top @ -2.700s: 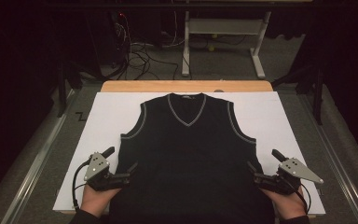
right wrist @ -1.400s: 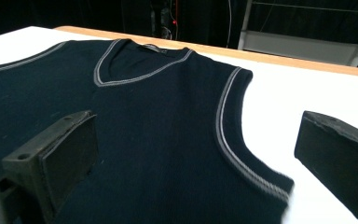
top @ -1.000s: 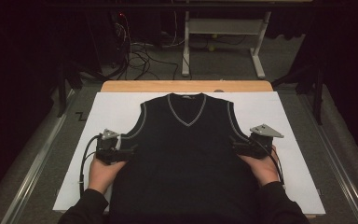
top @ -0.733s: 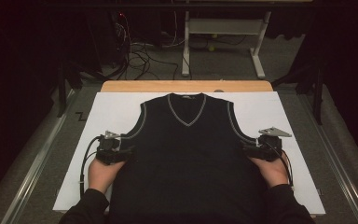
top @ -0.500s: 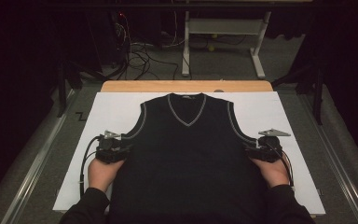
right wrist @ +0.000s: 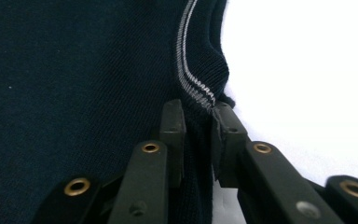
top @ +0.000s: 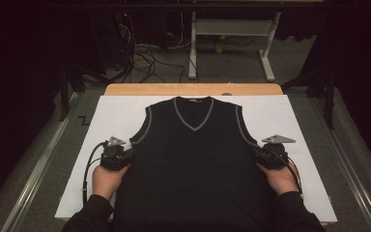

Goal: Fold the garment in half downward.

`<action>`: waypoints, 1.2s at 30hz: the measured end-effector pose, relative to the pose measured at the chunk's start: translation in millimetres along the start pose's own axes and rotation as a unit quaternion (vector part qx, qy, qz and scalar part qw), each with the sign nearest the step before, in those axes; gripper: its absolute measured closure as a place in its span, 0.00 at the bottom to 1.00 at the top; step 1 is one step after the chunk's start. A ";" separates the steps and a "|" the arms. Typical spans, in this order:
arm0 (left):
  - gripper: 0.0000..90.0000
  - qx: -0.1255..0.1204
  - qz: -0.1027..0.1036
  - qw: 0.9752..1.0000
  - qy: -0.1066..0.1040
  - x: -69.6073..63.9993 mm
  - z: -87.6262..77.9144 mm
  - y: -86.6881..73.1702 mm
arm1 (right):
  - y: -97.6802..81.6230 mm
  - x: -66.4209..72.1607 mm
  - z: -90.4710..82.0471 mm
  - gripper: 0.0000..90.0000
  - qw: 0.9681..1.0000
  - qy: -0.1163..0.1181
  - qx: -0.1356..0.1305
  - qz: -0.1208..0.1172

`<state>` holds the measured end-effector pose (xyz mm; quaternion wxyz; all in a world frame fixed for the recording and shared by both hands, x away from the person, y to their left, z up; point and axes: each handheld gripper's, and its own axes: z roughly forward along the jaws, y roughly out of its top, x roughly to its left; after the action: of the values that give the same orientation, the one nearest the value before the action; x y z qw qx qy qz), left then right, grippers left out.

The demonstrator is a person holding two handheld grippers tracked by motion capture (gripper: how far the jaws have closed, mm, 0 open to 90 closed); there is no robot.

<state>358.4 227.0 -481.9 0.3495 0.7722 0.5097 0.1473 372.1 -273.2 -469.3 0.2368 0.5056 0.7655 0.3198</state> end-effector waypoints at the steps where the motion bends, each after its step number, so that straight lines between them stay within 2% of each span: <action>1: 0.90 0.000 0.000 1.000 0.000 0.0 0.0 0.0 | 0.0 -0.1 -0.6 0.89 1.000 0.002 -0.003 -0.001; 4: 0.91 -0.007 -0.002 1.000 0.001 1.4 -3.0 -0.3 | 0.7 0.3 -5.5 0.90 1.000 0.003 -0.017 -0.002; 6: 0.91 -0.026 -0.006 1.000 -0.003 3.6 -9.8 0.6 | 1.1 0.3 -9.3 0.90 1.000 0.002 -0.028 -0.002; 8: 0.91 -0.032 -0.008 0.999 -0.005 4.2 -12.3 0.7 | 1.3 -0.2 -11.8 0.90 0.999 0.001 -0.033 -0.002; 9: 0.91 -0.038 -0.006 0.999 -0.006 4.9 -16.7 0.5 | 1.0 -1.5 -17.7 0.90 0.999 0.002 -0.044 0.002; 14: 0.91 -0.051 -0.006 0.999 -0.012 5.2 -25.4 -0.2 | -1.6 -2.2 -27.5 0.90 0.998 0.005 -0.058 -0.004; 17: 0.91 -0.054 -0.003 0.998 -0.016 4.1 -30.9 -1.0 | -3.7 -2.0 -34.5 0.90 0.998 0.008 -0.066 -0.012; 22: 0.91 -0.064 -0.010 0.997 -0.032 4.1 -39.4 -4.1 | -5.8 -0.3 -43.5 0.90 0.997 0.016 -0.079 -0.008; 31: 0.91 -0.073 -0.006 0.996 -0.054 0.0 -57.8 -9.8 | -13.7 -0.3 -62.6 0.90 0.995 0.023 -0.101 -0.002; 36: 0.90 -0.069 0.005 0.996 -0.061 -5.0 -67.0 -16.5 | -20.2 0.1 -72.8 0.90 0.994 0.031 -0.106 -0.004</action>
<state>305.8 252.5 -444.9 0.4317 0.7563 0.4720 0.1371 309.5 -297.0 -434.2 0.2668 0.4645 0.7360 0.4139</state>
